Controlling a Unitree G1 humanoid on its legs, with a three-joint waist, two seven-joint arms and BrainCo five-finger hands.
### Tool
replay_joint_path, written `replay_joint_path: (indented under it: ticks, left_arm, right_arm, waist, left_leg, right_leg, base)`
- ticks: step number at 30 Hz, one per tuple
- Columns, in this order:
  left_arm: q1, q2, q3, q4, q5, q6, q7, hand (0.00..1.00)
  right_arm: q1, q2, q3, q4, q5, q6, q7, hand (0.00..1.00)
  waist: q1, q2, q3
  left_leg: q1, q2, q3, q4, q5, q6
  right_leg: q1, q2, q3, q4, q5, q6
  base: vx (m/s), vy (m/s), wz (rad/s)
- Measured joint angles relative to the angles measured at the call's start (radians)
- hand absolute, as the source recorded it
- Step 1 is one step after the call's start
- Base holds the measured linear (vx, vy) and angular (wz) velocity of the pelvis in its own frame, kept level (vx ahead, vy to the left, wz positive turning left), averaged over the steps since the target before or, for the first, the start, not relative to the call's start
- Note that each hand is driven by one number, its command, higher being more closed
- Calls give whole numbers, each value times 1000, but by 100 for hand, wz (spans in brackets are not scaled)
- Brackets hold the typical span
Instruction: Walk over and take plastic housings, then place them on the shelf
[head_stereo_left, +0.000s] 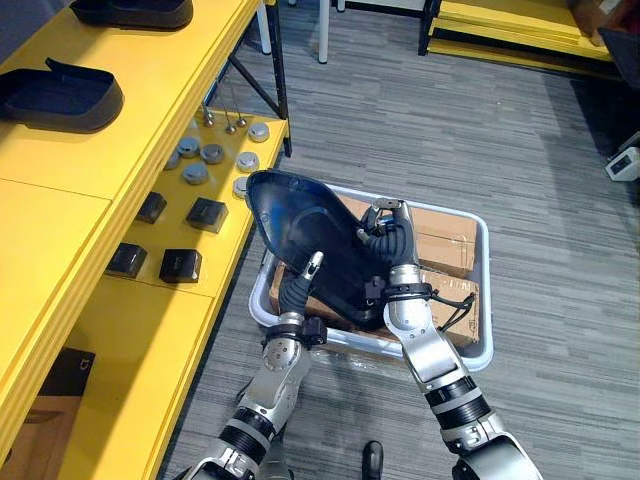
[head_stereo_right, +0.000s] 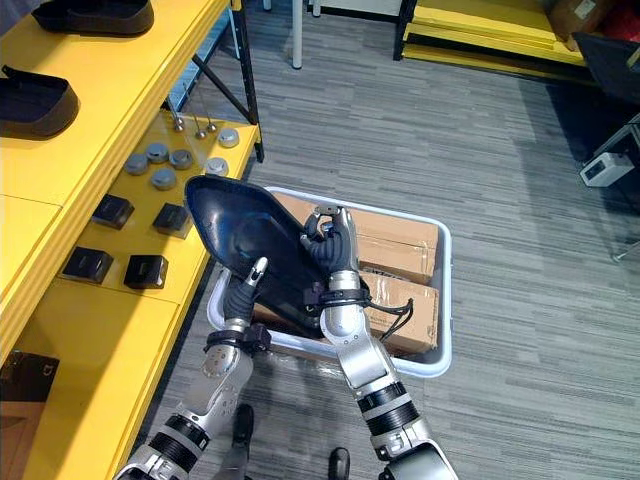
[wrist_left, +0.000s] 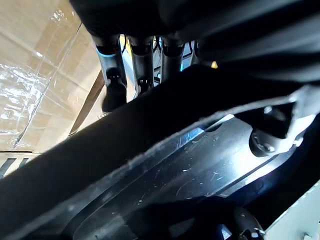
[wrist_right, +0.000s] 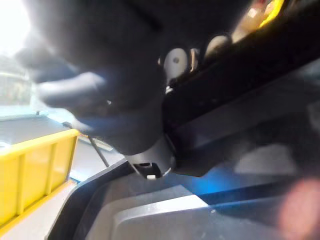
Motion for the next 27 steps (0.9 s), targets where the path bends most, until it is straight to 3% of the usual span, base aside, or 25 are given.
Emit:
replay_joint_path:
  ticks: [5,10,17,20,27]
  left_arm:
    - [0,0,0,-1,-10,-7,23,100]
    - [20,9,1,-57,-7,-5,49,100]
    - [173,14,44,-321,36,1,50,100]
    - [211,-1,85,-378,52,2,46,100]
    - [294,-3,102,-422,53,10,3,100]
  right_arm:
    - [-1,-6,17,-4,2,-2,-10,100]
    - [14,-16,28,-22,49,-37,-11,100]
    - [165,-35,83,-198,163,-113,15,100]
    - [202,-27,115,-209,199,-155,46,100]
    - [253,-9,116,-206,241,-179,116,100]
  waist:
    - [0,0,0]
    - [2,0,0]
    - [1,3,-8]
    - [3,5,-47]
    - [9,5,-117]
  left_leg:
    - [0,2,0,0,0,0]
    - [10,2,0,0,-1,-2]
    - [70,-20,-64,0,-12,-14]
    - [80,-38,-102,0,-12,-14]
    - [99,-69,-139,0,-10,-11]
  right_leg:
    - [0,2,1,-1,1,-1]
    - [11,1,1,-3,1,-1]
    - [108,-8,-66,-15,-30,1]
    - [135,-18,-102,-16,-45,7]
    - [178,-40,-145,-20,-58,16]
  base:
    - [0,0,0]
    - [1,1,1]
    - [19,16,27]
    - [14,31,40]
    - [17,40,22]
